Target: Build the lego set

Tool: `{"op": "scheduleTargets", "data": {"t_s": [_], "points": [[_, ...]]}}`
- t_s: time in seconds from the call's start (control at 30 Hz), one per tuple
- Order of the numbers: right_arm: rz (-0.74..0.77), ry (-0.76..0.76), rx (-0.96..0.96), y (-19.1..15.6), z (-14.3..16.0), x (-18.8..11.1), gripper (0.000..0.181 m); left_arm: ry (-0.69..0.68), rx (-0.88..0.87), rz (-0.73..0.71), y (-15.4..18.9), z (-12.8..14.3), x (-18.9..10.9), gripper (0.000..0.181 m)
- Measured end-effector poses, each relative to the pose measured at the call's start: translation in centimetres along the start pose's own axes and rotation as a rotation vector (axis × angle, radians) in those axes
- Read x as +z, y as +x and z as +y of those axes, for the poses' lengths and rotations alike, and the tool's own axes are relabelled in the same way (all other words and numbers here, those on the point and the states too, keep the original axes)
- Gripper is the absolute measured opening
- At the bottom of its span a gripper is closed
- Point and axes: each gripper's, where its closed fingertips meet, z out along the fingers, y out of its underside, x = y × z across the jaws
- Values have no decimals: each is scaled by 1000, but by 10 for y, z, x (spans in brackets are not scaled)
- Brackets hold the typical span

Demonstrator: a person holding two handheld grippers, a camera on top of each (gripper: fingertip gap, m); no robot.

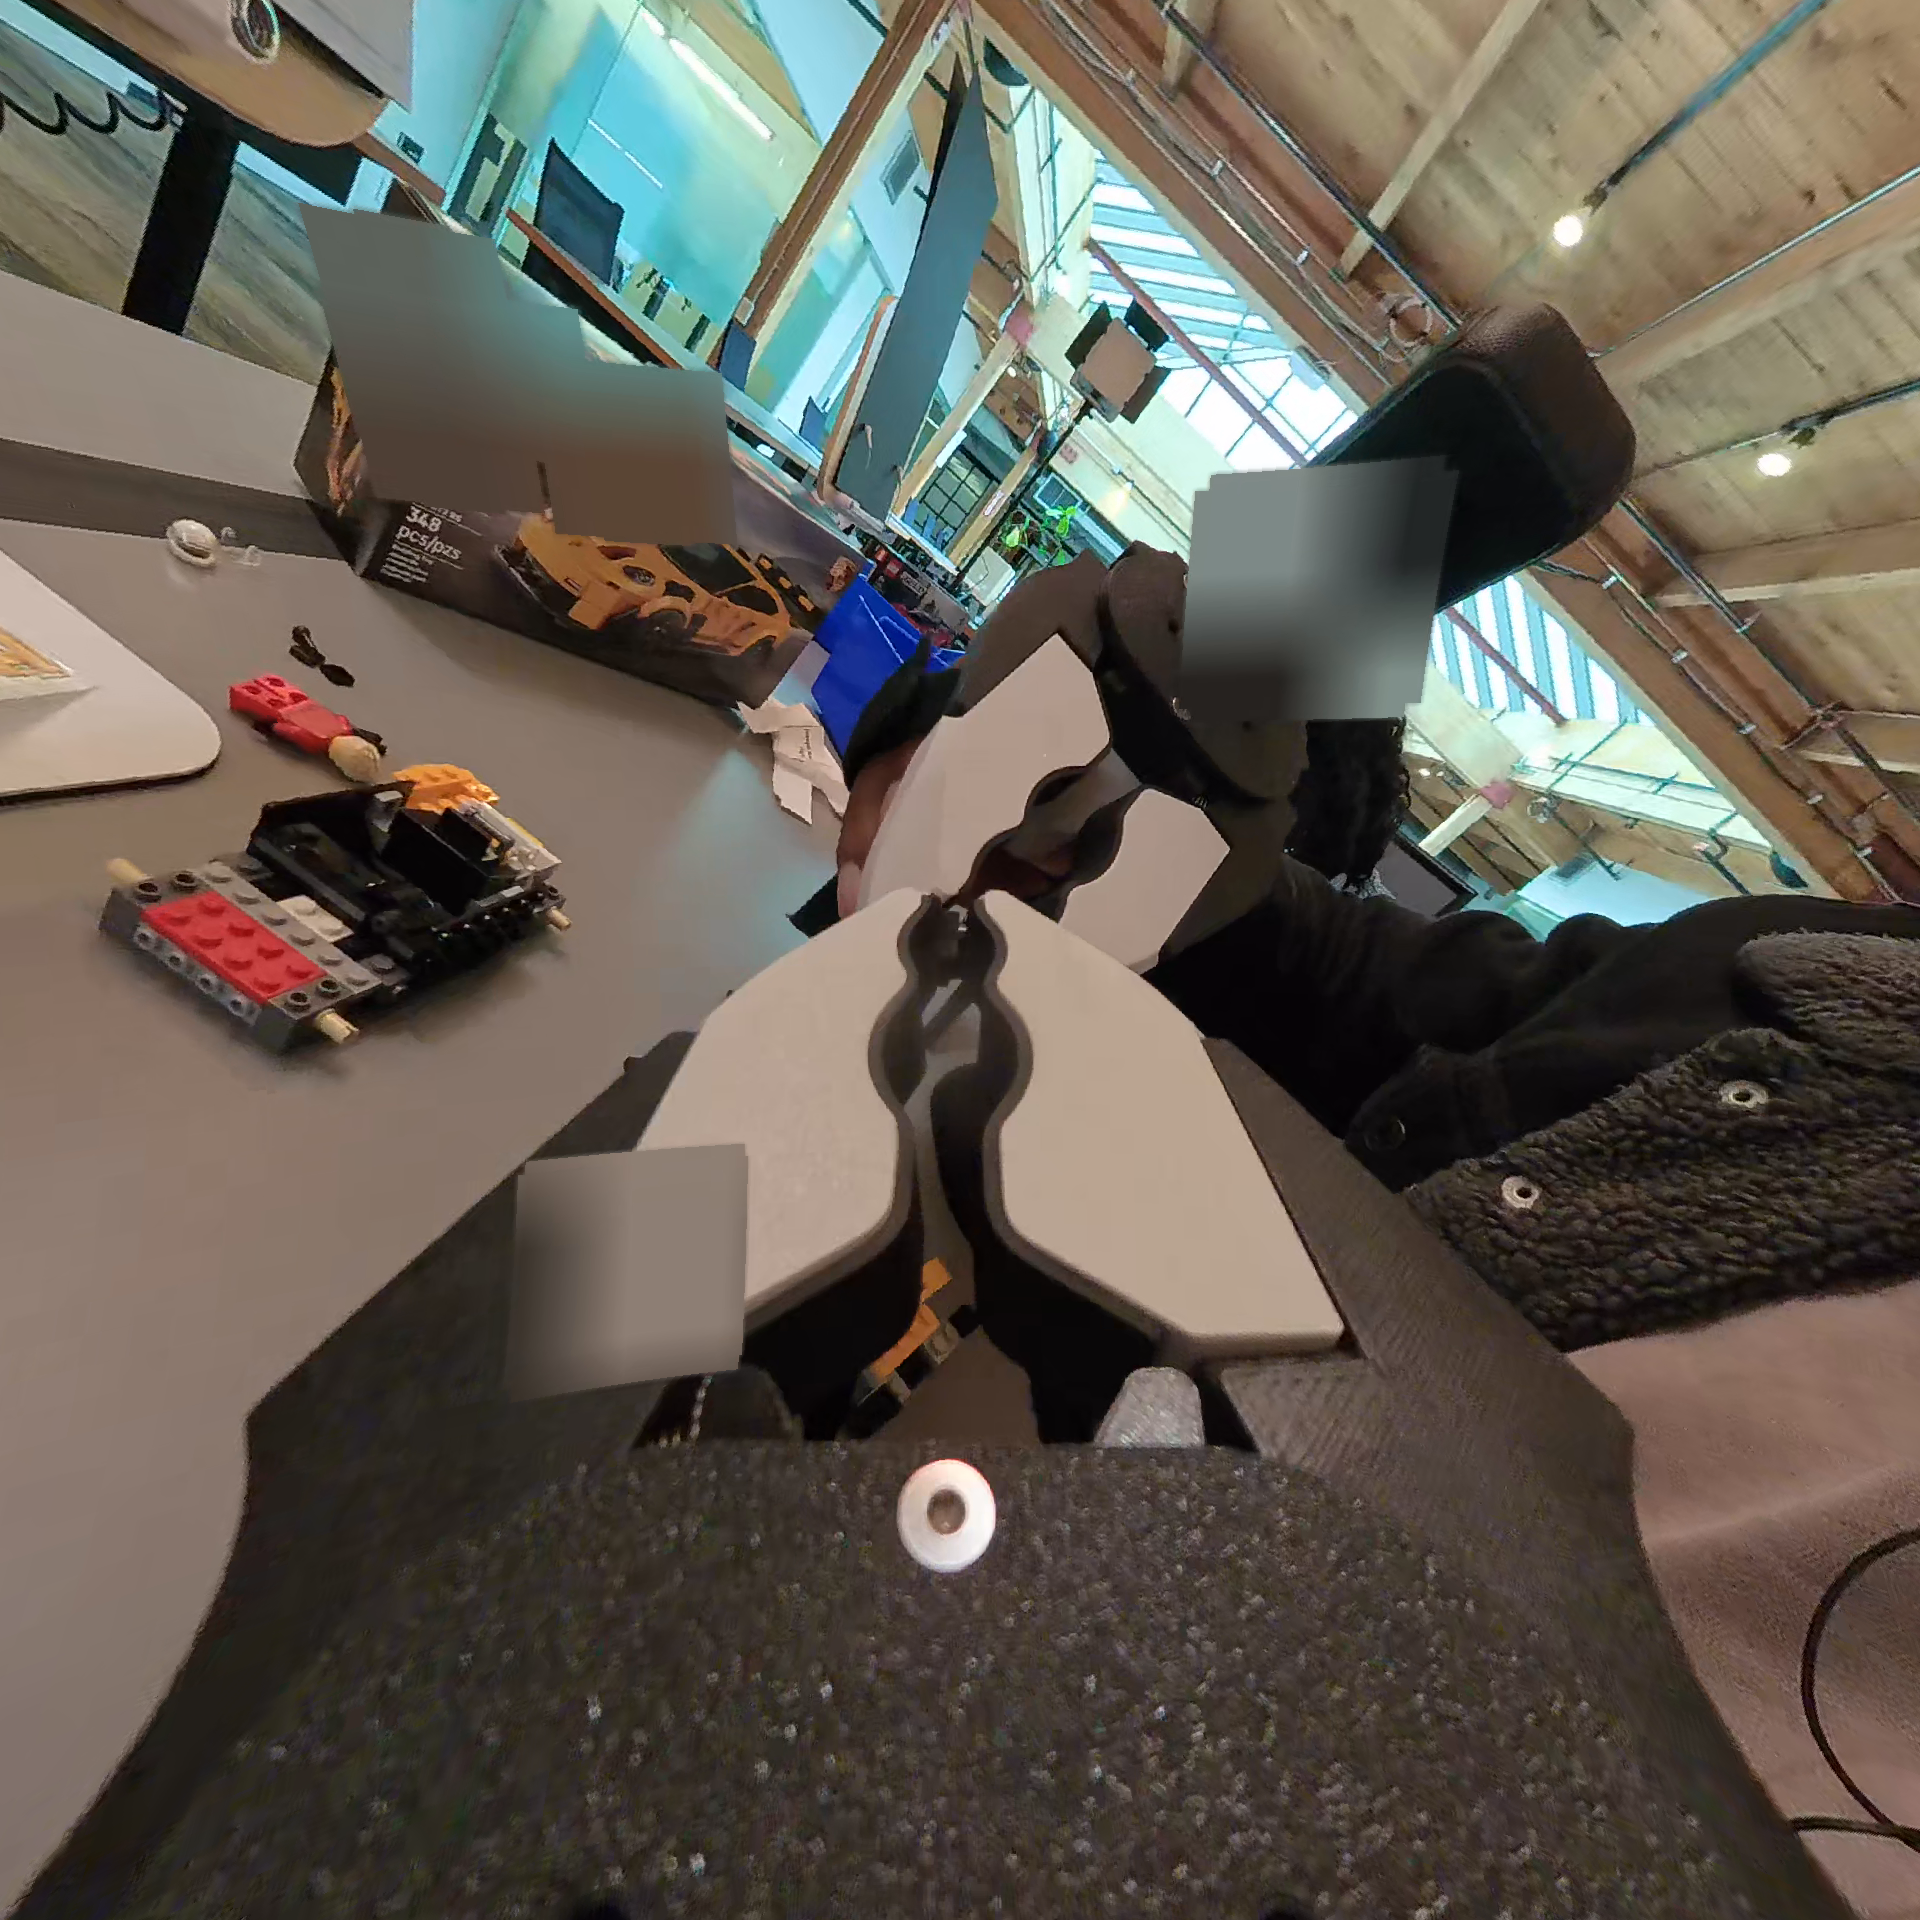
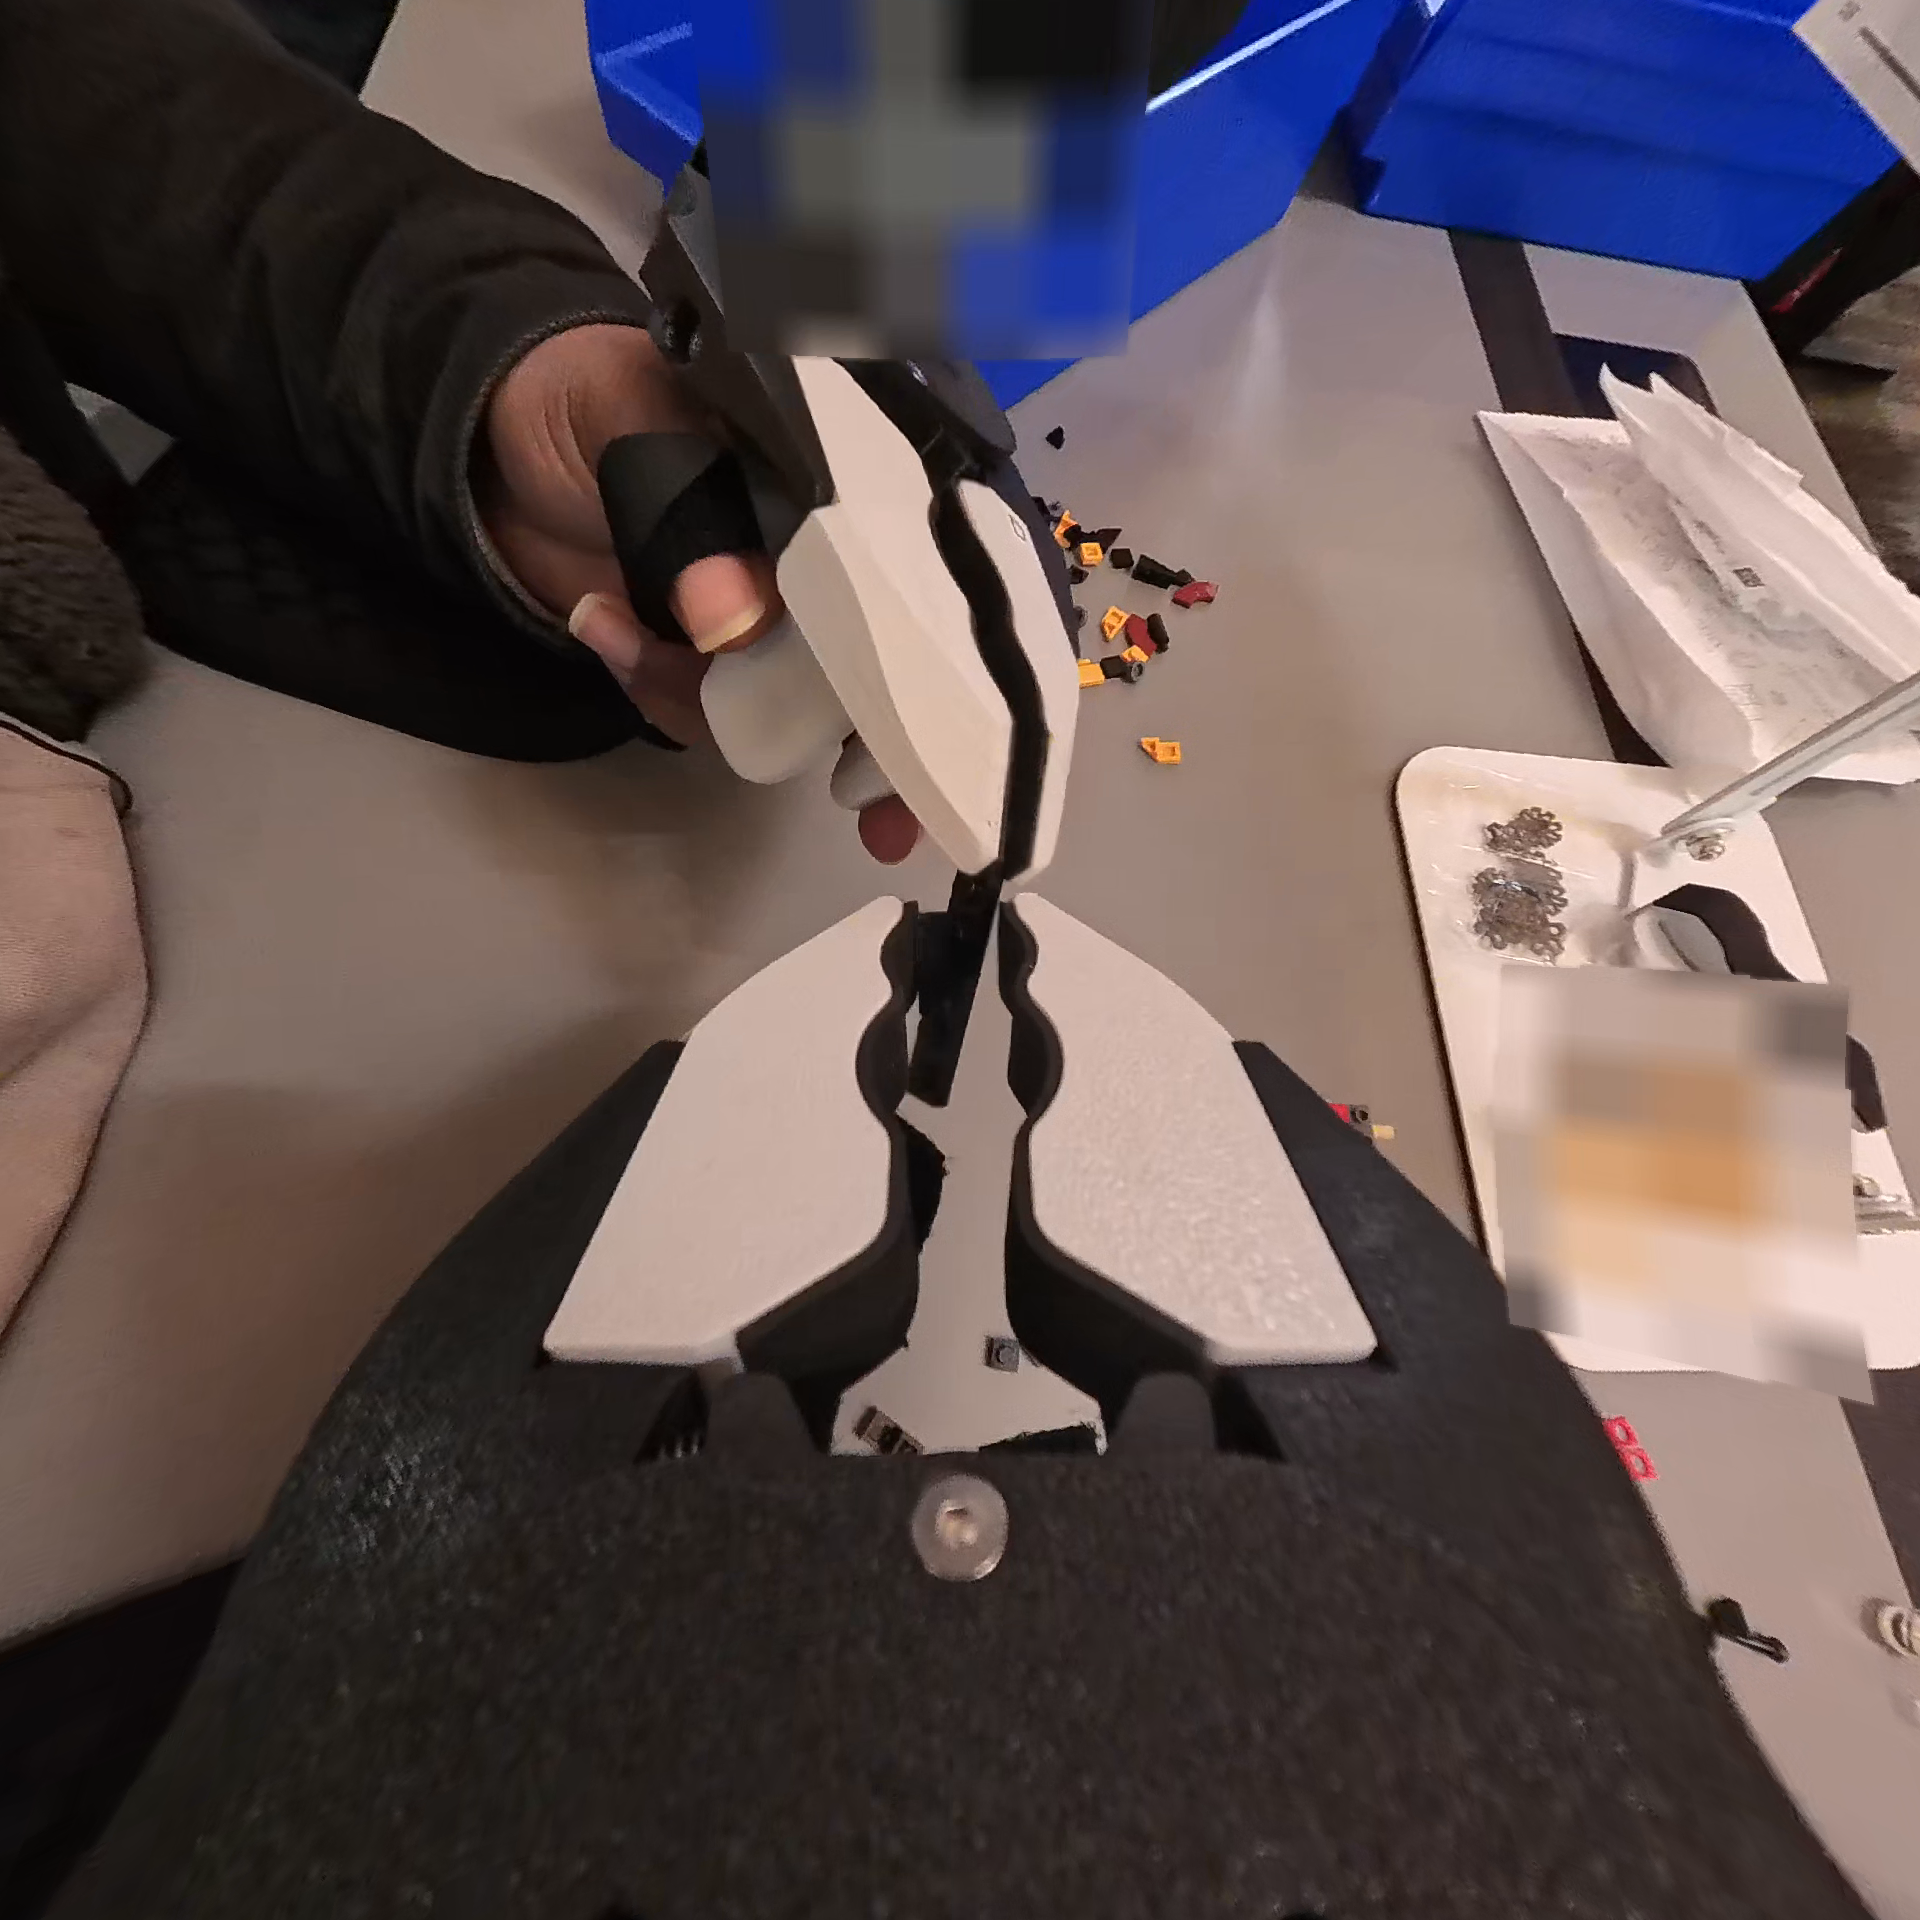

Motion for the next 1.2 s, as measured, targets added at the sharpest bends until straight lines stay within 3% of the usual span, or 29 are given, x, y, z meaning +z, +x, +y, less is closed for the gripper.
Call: {"op": "scheduleTargets", "data": {"t_s": [0.3, 0.57, 0.93, 1.07, 1.2], "points": [[14, 121, 48, 3, -12, -6, 10, 101, -22, 102, 11, -9, -3, 5], [165, 237, -239, -10, -39, -23, 8, 143, 188, 237, 48, -14, -7, 6], [376, 256, -499, -18, -54, -30, 7, 153, 212, 344, 74, -15, -10, 5], [329, 245, -438, -16, -51, -27, 7, 141, 278, 284, 68, -17, -10, 5], [219, 162, -338, -14, -37, -20, 7, 25, 503, 113, 51, -11, -8, 10]]}}
